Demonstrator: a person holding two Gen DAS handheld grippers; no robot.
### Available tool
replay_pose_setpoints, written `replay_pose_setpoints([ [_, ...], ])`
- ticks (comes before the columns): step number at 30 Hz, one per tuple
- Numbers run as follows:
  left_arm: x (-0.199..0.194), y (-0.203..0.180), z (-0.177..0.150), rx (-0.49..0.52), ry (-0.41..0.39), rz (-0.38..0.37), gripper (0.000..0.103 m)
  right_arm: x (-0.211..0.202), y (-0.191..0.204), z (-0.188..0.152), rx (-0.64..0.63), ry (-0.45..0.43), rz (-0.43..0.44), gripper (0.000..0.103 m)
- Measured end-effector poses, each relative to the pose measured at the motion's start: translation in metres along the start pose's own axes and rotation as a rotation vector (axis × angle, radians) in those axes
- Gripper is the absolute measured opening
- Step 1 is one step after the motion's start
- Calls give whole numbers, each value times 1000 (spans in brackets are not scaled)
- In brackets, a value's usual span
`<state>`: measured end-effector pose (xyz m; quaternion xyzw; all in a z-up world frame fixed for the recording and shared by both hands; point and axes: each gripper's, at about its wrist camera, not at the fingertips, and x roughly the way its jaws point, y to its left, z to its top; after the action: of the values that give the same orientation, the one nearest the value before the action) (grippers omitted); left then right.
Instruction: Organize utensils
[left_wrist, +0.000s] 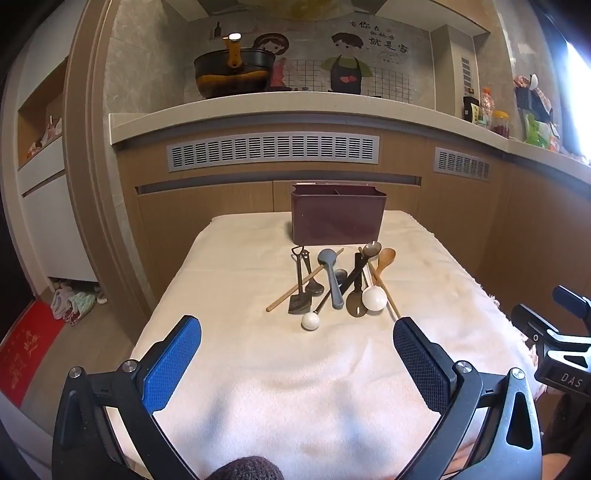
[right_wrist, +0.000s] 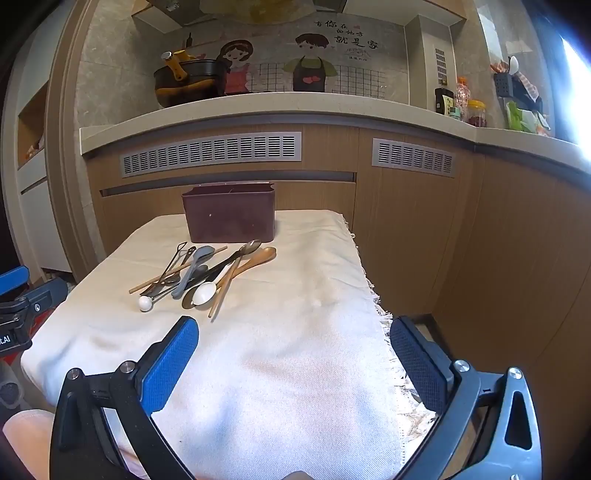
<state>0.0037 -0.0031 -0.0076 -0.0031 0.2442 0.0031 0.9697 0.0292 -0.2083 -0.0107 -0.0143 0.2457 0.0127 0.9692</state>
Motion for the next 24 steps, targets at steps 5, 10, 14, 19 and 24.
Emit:
replay_pose_setpoints([
  [5,1,-2,-1,5,6,2,103,-1,-1,7,13,-5,10,103],
  [10,1,-2,-1,6,7,4,103,-7,-1,13,14,-29,10,103],
  [14,1,-5,-2,3,8,5,103,-6,-2,12,28,-16,14,103],
  [19,1,-4,-1,4,8,6,103,-6,-4,11,39,0,21,103],
  [24,1,-2,0,7,9,3,103,-6,-5,13,34,-1,17,103],
])
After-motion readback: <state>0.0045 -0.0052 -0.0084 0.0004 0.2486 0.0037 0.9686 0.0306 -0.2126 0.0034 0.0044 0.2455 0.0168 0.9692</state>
